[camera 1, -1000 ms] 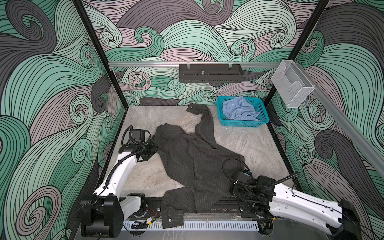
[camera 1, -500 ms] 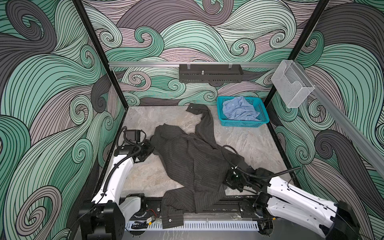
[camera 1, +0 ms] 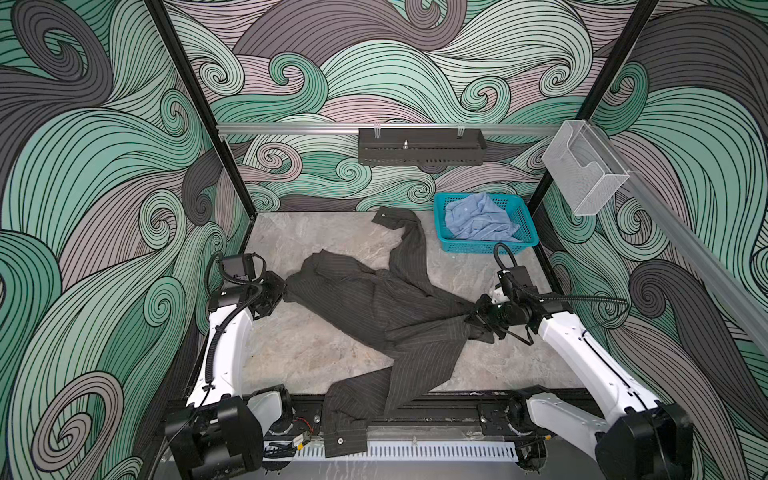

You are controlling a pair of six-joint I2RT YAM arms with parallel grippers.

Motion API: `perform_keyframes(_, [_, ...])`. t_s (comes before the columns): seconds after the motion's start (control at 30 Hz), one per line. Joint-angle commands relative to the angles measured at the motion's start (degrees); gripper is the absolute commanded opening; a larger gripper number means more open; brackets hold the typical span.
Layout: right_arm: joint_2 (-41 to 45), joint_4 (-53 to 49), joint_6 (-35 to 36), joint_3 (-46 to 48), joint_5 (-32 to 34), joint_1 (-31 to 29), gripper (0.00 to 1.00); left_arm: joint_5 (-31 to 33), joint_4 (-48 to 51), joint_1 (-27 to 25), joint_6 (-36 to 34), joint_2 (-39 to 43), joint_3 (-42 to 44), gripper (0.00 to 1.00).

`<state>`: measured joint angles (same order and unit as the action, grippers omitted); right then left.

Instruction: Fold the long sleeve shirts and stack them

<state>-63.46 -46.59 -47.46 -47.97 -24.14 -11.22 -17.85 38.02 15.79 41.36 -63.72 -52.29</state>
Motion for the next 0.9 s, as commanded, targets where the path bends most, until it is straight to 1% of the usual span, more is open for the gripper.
perform_keyframes(0.0, [-3.2, -0.7, 5.9, -6.0, -2.0, 1.7, 0.0, -2.4, -1.4, 0.9, 0.6, -1.6, -3.0, 0.0])
perform_keyframes(0.13, [-11.6, -0.1, 7.4, -17.6, -3.4, 3.9, 0.0, -3.5, -12.7, 1.0, 5.3, -4.6, -5.2, 0.0])
perform_keyframes(0.2, [-17.0, 0.0, 7.6, -26.2, -4.1, 4.8, 0.0, -3.4, -13.1, 1.0, 6.6, -8.6, -11.5, 0.0])
perform_keyframes(0.3, [-25.6, -1.3, 7.3, -43.0, -5.3, 5.9, 0.0, -5.2, -11.2, 1.2, 8.6, -15.8, -25.0, 0.0])
perform_keyframes(0.37, [-31.6, -4.3, 7.4, -57.6, -6.4, 6.4, 0.0, -6.9, -10.5, 1.4, 10.0, -20.2, -35.0, 0.0])
perform_keyframes(0.47, [-38.1, -8.8, 7.1, -77.8, -7.1, 7.1, 0.0, -6.0, -10.8, 1.6, 11.2, -22.7, -46.6, 0.0])
perform_keyframes(0.57, [-42.6, -12.6, 6.9, -93.5, -7.7, 8.1, 0.0, -3.9, -12.1, 2.5, 11.0, -22.3, -53.1, 0.0])
perform_keyframes(0.63, [-43.0, -13.8, 6.7, -96.2, -7.6, 8.9, 0.0, -4.5, -10.6, 3.5, 10.7, -22.3, -56.0, 0.0])
perform_keyframes(0.7, [-41.5, -13.7, 7.5, -91.9, -7.2, 9.1, 0.0, -5.6, -10.4, 4.1, 10.5, -21.6, -54.7, 0.0])
perform_keyframes(0.8, [-36.7, -11.8, 9.2, -79.2, -7.1, 9.0, 0.0, -6.5, -11.7, 4.1, 10.3, -18.7, -46.1, 0.0])
perform_keyframes(0.83, [-34.4, -9.8, 9.2, -72.2, -7.1, 9.1, 0.0, -6.9, -12.5, 4.0, 10.4, -18.2, -41.9, 0.0])
perform_keyframes(0.87, [-31.8, -7.2, 8.8, -65.0, -7.1, 9.1, 0.0, -7.4, -12.9, 4.0, 10.4, -15.6, -37.8, 0.0])
